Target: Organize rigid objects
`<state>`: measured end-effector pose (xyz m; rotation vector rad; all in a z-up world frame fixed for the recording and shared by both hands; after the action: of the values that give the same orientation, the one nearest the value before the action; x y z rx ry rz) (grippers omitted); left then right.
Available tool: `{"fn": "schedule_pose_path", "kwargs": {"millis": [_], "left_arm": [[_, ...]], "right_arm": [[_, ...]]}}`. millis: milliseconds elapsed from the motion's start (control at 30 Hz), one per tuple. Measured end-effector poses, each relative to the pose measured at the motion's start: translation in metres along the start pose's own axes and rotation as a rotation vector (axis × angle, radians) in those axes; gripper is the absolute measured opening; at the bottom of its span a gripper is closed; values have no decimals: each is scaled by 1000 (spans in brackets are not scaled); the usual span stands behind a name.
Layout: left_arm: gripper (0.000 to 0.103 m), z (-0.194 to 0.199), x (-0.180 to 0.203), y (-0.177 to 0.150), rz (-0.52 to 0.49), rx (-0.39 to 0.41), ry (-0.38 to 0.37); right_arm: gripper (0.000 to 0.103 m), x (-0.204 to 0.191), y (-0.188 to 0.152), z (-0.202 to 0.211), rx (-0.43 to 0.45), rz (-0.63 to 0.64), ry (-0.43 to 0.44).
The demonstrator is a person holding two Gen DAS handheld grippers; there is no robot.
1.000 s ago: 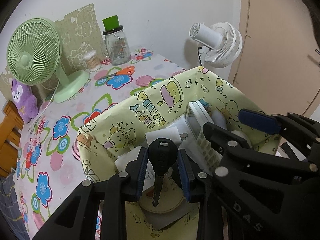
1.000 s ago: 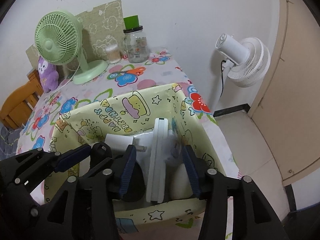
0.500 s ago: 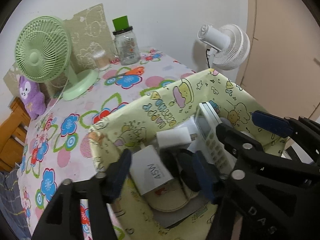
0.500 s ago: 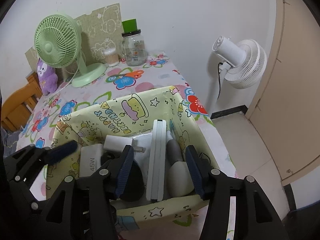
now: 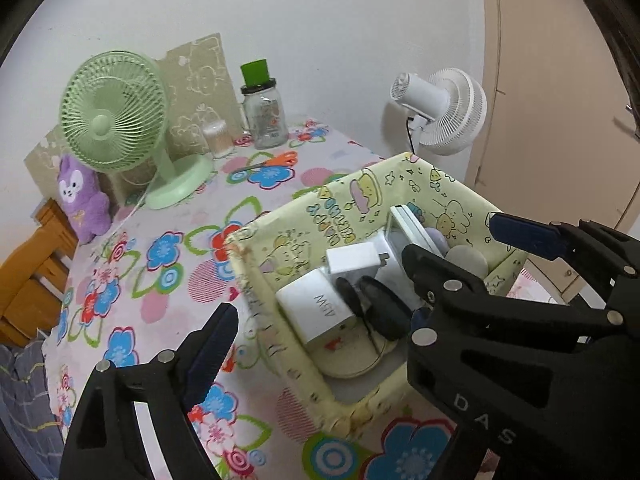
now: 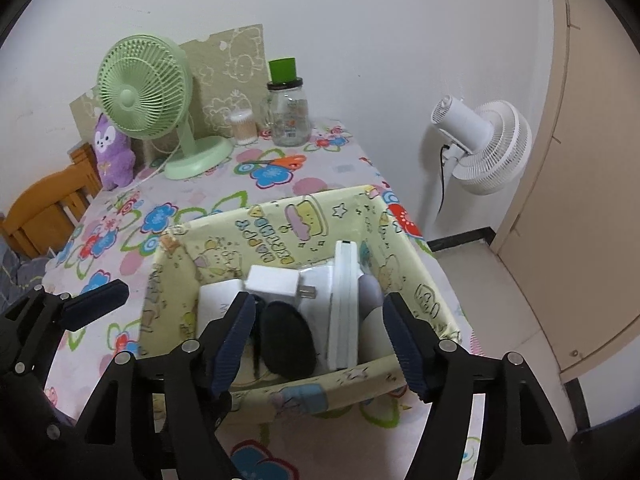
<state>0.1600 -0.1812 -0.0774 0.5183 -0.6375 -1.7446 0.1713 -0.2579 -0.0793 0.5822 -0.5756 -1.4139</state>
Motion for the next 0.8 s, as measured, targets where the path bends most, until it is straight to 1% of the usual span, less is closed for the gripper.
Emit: {"fn": "schedule_pose_path", "kwargs": {"millis": [267, 433, 700, 800], "left_arm": [[93, 19, -28, -11, 49, 23, 23], [94, 30, -44, -20, 65, 32, 44], [101, 56, -71, -34, 106, 78, 77], [101, 66, -81, -39, 121, 96, 89]], "right_arm": [[80, -26, 0, 17, 35, 37, 6], [82, -44, -2, 25, 51, 55, 14], [86, -73, -5, 44, 86, 91, 18], [88, -81, -6, 51, 100, 100, 14]]}}
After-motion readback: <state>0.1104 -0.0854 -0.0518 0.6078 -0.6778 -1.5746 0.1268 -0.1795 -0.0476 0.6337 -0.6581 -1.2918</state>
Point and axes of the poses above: each gripper's, at about its wrist camera, not at the fingertips, and z roughly against the way its jaws point, x to its right, y to its top, the point moved 5 cm from there along -z, roughly the way its jaws point, and after that the axes turned 10 degrees about z, right-handed, at the moved point
